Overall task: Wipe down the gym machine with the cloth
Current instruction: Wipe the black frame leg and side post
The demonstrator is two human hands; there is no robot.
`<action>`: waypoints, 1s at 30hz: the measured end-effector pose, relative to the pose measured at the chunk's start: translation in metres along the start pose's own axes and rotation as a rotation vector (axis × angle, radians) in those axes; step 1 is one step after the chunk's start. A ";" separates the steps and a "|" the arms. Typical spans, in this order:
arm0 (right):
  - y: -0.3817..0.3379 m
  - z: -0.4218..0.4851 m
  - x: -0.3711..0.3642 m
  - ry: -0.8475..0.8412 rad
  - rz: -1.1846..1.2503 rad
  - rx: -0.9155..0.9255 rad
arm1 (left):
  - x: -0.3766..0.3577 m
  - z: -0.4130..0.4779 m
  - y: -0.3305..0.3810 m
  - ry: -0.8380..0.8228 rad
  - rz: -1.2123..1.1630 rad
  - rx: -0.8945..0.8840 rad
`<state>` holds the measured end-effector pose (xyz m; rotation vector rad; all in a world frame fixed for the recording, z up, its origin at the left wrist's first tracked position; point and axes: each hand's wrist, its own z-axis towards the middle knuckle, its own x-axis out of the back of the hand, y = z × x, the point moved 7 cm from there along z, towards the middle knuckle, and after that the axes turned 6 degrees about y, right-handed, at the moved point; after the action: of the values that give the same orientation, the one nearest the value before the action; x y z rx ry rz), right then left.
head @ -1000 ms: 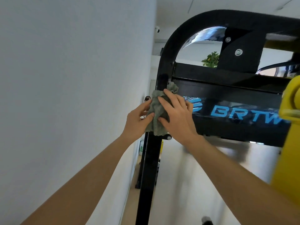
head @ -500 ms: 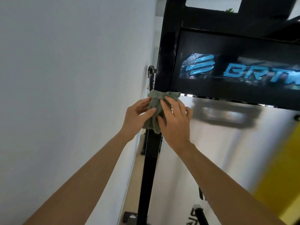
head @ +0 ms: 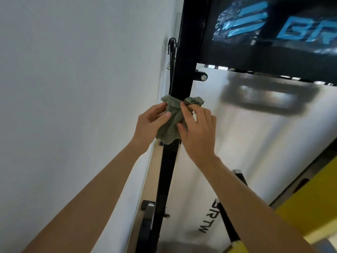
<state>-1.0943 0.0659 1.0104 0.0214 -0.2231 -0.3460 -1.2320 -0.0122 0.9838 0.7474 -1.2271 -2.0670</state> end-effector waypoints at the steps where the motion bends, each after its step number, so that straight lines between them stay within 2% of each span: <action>1: 0.000 -0.009 -0.001 -0.016 0.023 -0.037 | 0.001 -0.004 -0.005 0.001 -0.006 0.016; 7: -0.006 -0.054 -0.007 -0.046 0.153 -0.255 | 0.008 -0.024 -0.041 0.006 0.028 0.090; 16: -0.017 -0.136 -0.024 -0.174 0.390 -0.431 | 0.020 -0.051 -0.093 0.030 0.132 0.153; 25: -0.021 -0.194 -0.042 -0.226 0.384 -0.573 | 0.034 -0.083 -0.155 0.080 0.153 0.267; 30: -0.021 -0.220 -0.053 -0.221 0.327 -0.548 | 0.039 -0.106 -0.197 0.116 0.098 0.361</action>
<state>-1.1020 0.0601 0.7832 -0.5903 -0.3392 -0.0731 -1.2231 -0.0247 0.7570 0.9345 -1.5571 -1.7175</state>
